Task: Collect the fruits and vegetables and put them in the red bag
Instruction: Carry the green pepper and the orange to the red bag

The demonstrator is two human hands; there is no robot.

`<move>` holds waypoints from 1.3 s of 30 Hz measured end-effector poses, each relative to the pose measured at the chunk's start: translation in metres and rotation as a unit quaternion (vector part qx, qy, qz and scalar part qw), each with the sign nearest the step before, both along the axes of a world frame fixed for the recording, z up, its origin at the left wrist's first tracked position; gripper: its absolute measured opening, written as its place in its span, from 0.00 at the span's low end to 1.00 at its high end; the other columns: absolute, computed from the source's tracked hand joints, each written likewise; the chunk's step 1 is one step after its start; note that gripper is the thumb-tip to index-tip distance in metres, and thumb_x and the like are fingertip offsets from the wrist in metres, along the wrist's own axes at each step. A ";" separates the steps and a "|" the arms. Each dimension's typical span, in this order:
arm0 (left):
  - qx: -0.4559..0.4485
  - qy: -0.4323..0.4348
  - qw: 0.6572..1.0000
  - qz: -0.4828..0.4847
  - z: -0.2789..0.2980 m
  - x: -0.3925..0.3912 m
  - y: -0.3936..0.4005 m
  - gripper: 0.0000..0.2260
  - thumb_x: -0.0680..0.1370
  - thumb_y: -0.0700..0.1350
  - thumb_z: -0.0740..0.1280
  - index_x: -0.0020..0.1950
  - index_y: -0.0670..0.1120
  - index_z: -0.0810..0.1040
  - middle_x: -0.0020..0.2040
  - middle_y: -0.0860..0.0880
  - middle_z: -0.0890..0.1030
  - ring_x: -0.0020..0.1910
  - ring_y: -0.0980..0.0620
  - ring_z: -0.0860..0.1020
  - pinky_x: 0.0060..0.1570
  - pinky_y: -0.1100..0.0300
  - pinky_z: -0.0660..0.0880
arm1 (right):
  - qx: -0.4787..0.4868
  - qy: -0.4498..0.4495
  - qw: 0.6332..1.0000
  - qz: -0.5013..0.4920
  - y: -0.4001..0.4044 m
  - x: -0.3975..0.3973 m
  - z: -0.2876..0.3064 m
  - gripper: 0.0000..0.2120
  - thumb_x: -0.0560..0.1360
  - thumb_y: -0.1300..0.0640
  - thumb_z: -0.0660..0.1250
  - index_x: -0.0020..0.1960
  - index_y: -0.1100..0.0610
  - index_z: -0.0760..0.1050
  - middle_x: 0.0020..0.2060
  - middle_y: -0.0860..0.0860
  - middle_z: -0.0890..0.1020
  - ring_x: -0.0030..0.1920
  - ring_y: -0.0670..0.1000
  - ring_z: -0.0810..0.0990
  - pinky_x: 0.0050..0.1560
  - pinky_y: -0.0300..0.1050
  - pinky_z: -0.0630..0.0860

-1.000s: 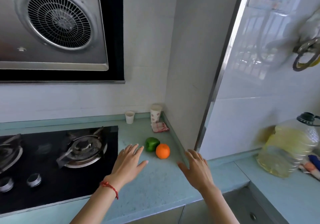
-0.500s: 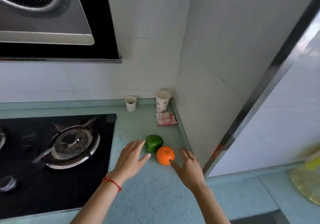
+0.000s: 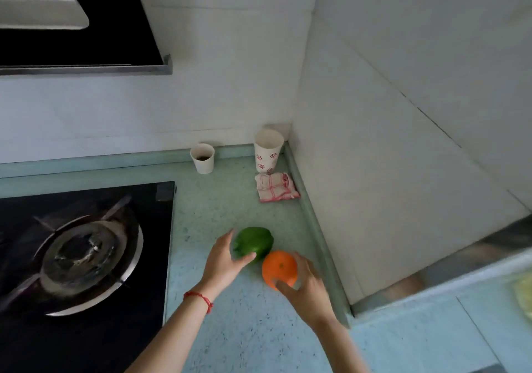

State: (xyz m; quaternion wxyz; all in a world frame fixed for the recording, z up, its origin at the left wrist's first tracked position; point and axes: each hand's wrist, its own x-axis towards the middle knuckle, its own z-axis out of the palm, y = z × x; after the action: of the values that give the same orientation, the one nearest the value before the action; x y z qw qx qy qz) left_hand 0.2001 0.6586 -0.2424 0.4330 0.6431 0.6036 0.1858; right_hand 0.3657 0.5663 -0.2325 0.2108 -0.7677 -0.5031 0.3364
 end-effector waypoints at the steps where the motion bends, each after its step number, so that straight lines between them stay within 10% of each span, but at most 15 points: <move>1: -0.010 -0.004 1.000 0.002 -0.005 0.001 0.004 0.37 0.70 0.51 0.72 0.73 0.43 0.58 0.74 0.43 0.62 0.72 0.46 0.61 0.69 0.54 0.59 | -0.002 0.006 1.000 -0.002 0.002 -0.002 -0.003 0.35 0.70 0.46 0.69 0.72 0.48 0.57 0.71 0.48 0.65 0.67 0.51 0.68 0.56 0.44 0.70; 24: -0.003 -0.107 0.993 0.052 -0.014 -0.024 -0.006 0.28 0.65 0.44 0.77 0.61 0.44 0.72 0.51 0.50 0.77 0.51 0.52 0.75 0.42 0.73 0.68 | 0.044 0.065 0.994 -0.073 -0.006 -0.014 -0.009 0.40 0.64 0.52 0.77 0.71 0.54 0.62 0.65 0.54 0.73 0.62 0.53 0.74 0.57 0.41 0.71; 35: -0.001 -0.184 0.967 0.174 0.008 -0.102 -0.061 0.33 0.55 0.54 0.77 0.57 0.49 0.72 0.48 0.55 0.79 0.48 0.59 0.78 0.44 0.67 0.73 | 0.089 0.084 0.992 -0.031 -0.018 -0.052 0.017 0.36 0.64 0.54 0.78 0.68 0.54 0.66 0.61 0.55 0.76 0.56 0.53 0.75 0.55 0.46 0.73; 39: 0.022 -0.188 0.951 0.243 0.014 -0.127 -0.085 0.26 0.63 0.40 0.78 0.58 0.46 0.72 0.45 0.55 0.78 0.45 0.62 0.77 0.39 0.73 0.74 | 0.098 0.098 0.990 0.017 -0.017 -0.066 0.023 0.37 0.64 0.53 0.78 0.68 0.53 0.66 0.62 0.55 0.75 0.56 0.54 0.75 0.57 0.49 0.74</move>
State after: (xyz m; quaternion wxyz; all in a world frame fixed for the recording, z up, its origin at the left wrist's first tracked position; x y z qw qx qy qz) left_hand 0.0730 0.5738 -0.2288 0.4658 0.4397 0.6455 0.4160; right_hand 0.3002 0.5498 -0.2098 0.3276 -0.6981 -0.5235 0.3623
